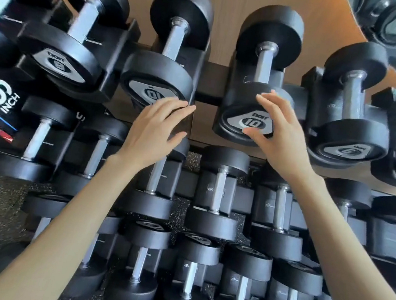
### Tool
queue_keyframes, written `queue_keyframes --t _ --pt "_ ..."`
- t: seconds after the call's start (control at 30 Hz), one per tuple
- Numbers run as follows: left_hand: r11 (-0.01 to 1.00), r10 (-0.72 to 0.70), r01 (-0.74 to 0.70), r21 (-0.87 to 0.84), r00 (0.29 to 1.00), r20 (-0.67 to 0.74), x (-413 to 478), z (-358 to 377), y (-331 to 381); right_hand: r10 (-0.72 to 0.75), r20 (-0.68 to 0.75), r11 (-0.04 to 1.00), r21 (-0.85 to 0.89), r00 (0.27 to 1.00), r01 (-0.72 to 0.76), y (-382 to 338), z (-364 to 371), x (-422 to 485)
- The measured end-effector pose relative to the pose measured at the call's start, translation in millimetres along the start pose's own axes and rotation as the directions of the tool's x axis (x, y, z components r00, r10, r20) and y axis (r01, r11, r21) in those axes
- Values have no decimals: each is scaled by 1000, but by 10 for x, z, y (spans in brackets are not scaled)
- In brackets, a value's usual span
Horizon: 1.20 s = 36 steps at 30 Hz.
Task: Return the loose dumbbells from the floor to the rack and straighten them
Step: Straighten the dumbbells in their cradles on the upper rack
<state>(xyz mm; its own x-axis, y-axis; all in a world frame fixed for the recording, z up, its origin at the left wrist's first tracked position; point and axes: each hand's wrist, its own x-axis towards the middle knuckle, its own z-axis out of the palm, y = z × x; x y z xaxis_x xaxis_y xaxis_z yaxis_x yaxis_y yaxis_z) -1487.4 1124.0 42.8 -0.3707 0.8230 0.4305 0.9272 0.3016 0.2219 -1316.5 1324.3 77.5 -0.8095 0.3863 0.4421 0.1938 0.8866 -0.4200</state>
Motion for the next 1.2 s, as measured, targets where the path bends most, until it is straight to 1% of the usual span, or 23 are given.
queue_keyframes --t 0.13,0.2,0.27,0.33,0.37,0.5,0.63,0.8,0.87,0.93,1.03,1.1,1.2 --pt "999 -26 28 27 997 -75 -232 -183 -483 -35 37 999 -2 999 35 -385 323 117" --pt "998 -51 53 20 995 -86 -305 -278 -738 -31 56 1000 -2 998 31 -588 494 195" --pt "994 -107 108 11 991 -79 -324 -370 -961 -22 74 1000 -10 997 23 -779 645 282" --pt "989 -148 148 -6 988 -48 -266 -427 -1137 -15 84 999 -43 996 19 -927 750 391" --pt "989 -147 147 -20 989 -23 -208 -438 -1207 -7 86 998 -62 996 13 -983 790 453" --pt "989 -91 100 -106 991 94 99 -398 -1354 68 119 988 -146 990 -51 -1142 927 708" --pt "972 -59 87 -218 990 130 351 -326 -1378 126 121 976 -194 985 -102 -1143 1026 887" --pt "937 -10 69 -343 985 170 565 -311 -1397 240 139 965 -141 961 -221 -1077 1142 1021" --pt "928 16 41 -371 989 148 598 -318 -1379 267 139 962 -92 954 -256 -1060 1217 1015" --pt "923 36 18 -383 991 132 635 -311 -1346 291 135 956 -4 947 -293 -1022 1276 987" --pt "935 69 -28 -353 992 105 716 -285 -1244 314 133 939 105 940 -328 -956 1307 969" --pt "940 63 -43 -339 997 49 752 -247 -1192 313 150 934 132 938 -333 -892 1312 972" --pt "912 13 -10 -409 1000 5 746 -213 -1178 345 170 919 138 923 -369 -778 1315 970"
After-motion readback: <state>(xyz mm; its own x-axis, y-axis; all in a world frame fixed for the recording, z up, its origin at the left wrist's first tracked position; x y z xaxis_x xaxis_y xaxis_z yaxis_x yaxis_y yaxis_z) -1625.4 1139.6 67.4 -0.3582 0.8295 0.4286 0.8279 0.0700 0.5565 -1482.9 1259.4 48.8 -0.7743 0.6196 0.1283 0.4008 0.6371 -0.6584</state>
